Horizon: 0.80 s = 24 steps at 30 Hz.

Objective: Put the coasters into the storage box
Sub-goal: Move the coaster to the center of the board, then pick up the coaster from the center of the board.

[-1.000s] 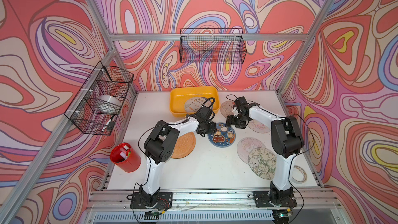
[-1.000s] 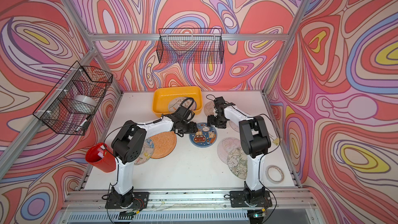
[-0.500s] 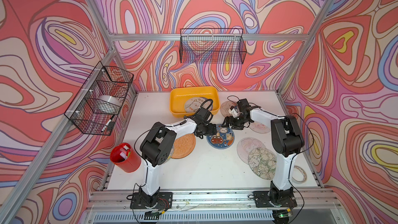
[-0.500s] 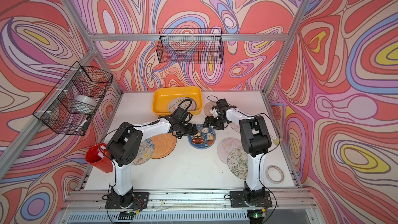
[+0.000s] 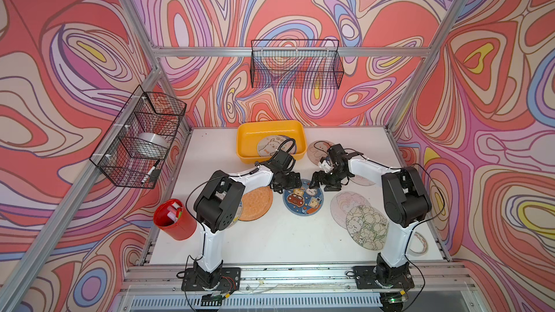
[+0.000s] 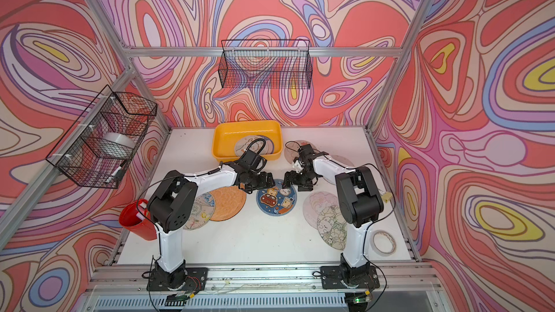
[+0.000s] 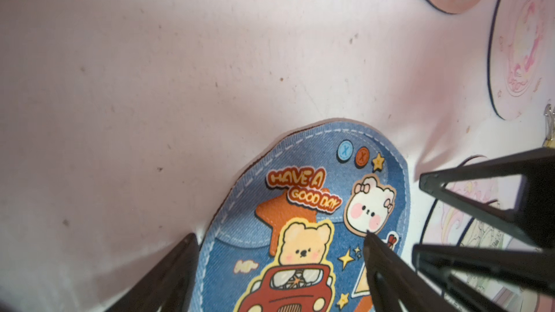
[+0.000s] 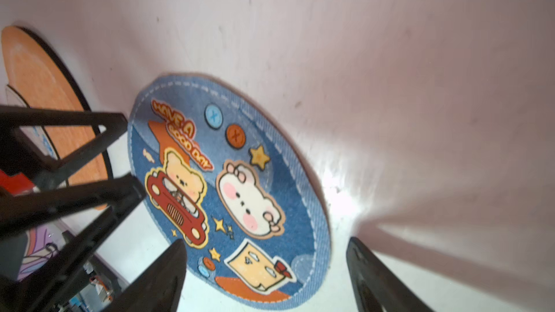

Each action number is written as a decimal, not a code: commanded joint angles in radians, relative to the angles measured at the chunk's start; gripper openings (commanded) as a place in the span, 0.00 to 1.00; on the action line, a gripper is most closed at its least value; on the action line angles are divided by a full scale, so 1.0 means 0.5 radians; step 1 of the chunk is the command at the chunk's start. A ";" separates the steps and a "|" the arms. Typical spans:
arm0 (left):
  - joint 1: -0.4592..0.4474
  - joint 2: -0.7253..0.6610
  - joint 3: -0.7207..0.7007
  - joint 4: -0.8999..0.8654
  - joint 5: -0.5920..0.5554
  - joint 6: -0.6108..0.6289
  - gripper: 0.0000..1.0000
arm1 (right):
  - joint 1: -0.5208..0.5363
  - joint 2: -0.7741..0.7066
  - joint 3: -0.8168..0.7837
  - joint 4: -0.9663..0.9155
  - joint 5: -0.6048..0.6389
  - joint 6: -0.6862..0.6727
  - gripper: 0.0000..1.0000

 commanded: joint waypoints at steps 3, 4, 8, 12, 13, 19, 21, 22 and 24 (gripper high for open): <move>-0.006 0.051 -0.207 -0.513 -0.030 -0.068 0.84 | -0.002 0.153 0.087 -0.046 0.166 -0.057 0.84; -0.005 0.038 -0.222 -0.522 -0.027 -0.071 0.83 | -0.002 0.163 0.077 -0.036 0.154 -0.059 0.84; -0.005 0.048 -0.236 -0.573 0.012 -0.058 0.77 | 0.000 0.168 0.013 0.017 0.060 -0.058 0.81; -0.005 0.135 -0.167 -0.609 0.056 -0.035 0.71 | 0.021 0.129 -0.081 0.085 -0.008 -0.018 0.77; -0.008 0.155 -0.151 -0.614 0.068 -0.030 0.69 | 0.033 0.124 -0.094 0.096 -0.014 -0.008 0.76; -0.020 0.234 -0.102 -0.618 0.088 -0.025 0.61 | 0.077 0.114 -0.157 0.157 -0.024 0.054 0.65; -0.020 0.248 -0.094 -0.621 0.085 -0.028 0.60 | 0.080 0.110 -0.163 0.166 -0.021 0.065 0.62; -0.024 0.251 -0.089 -0.623 0.085 -0.025 0.60 | 0.080 0.114 -0.161 0.167 -0.021 0.065 0.61; -0.024 0.261 -0.085 -0.628 0.085 -0.025 0.59 | 0.083 0.123 -0.151 0.164 -0.020 0.067 0.55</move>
